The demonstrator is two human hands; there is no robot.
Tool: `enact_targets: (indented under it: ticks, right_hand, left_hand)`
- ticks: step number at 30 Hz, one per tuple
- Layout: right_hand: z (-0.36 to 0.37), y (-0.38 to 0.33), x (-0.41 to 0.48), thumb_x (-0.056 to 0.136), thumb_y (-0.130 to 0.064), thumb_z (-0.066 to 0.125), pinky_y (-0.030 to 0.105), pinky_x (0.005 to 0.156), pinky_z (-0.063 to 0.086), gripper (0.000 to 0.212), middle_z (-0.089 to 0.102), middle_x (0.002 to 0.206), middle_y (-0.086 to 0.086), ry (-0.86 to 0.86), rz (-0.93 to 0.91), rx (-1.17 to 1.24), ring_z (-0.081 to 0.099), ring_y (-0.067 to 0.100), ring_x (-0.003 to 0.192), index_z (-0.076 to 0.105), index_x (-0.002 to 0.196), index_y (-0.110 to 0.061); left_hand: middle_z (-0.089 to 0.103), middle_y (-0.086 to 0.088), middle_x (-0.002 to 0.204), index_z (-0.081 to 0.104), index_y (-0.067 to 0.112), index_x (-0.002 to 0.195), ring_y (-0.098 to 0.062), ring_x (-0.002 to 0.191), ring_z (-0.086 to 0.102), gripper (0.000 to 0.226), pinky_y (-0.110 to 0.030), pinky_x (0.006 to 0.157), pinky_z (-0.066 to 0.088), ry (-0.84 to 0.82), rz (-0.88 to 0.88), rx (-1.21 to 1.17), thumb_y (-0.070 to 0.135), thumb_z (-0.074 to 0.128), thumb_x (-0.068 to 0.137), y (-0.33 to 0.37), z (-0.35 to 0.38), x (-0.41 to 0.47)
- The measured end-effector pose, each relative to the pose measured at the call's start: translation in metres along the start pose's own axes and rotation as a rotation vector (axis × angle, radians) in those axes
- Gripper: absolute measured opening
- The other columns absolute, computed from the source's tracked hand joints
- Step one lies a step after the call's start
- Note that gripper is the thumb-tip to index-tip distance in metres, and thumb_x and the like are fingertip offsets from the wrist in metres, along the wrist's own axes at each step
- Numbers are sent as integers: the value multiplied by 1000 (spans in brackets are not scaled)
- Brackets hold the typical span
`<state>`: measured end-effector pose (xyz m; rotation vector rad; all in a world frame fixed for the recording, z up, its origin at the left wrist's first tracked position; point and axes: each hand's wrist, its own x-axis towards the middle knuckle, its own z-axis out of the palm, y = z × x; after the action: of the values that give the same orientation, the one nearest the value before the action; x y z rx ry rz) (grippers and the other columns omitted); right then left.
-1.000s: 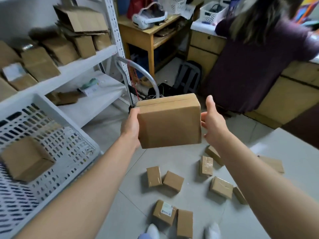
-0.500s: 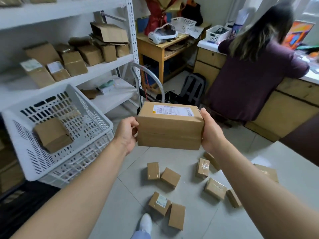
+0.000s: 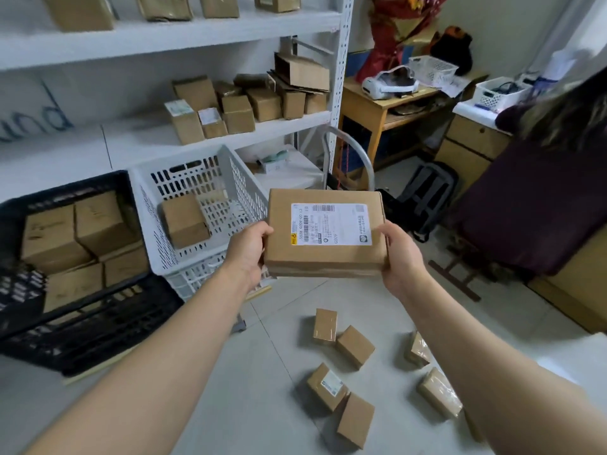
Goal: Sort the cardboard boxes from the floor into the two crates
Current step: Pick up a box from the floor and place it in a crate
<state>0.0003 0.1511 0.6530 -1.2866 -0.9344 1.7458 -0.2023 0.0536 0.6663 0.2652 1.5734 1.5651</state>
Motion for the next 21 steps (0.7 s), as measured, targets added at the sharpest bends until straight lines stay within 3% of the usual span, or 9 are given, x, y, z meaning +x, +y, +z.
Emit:
enact_targets:
  ticks: [3,6,12,14,17,19,21]
  right_hand:
    - [42,6,1,88,-38,55,36,73,59,34,73,107,4,-11,-41,-3,72,21,89,68,114,-21]
    - [95,18,0,85,-46,57,49,91,54,41,69,115,1,17,-39,-10,68,26,100,66,118,-24]
    - [207,45,-3,82,-49,56,53,91,50,33,73,102,9,24,-50,-19,69,28,92,71,90,-21]
    - [236,52,-1,83,-53,53,52,90,53,39,73,103,9,-4,-72,-26,69,26,95,71,98,-22]
    - [268,61,3,86,-60,47,45,87,53,48,70,112,1,-44,-74,-45,65,21,106,66,113,-26]
    - [280,66,8,90,-60,44,42,96,47,50,67,118,0,-52,-61,-49,61,19,112,62,121,-26]
    - [286,69,16,91,-59,43,40,96,45,51,65,121,3,-52,-37,-38,59,19,113,59,123,-22]
  left_hand:
    - [61,-3,77,61,14,79,-18,71,56,12,-29,63,42,28,19,-13,8,52,84,13,-34,11]
    - [60,1,66,57,15,72,-14,62,55,16,-25,56,40,36,34,-28,9,50,85,32,-76,24]
    - [54,-1,72,56,15,73,-15,66,50,16,-27,58,38,110,61,-48,6,50,85,76,-172,60]
    - [57,-3,80,58,16,76,-17,74,52,18,-28,63,41,110,74,-44,3,48,83,89,-197,73]
    - [66,-4,93,66,22,93,-19,84,57,40,-32,77,46,112,102,-49,-7,42,78,96,-224,94]
    - [69,-2,99,65,24,110,-19,89,61,57,-32,81,50,149,101,-76,-14,39,77,95,-233,107]
    - [68,0,98,62,21,118,-19,91,62,62,-32,79,52,206,72,-126,-19,36,77,94,-234,120]
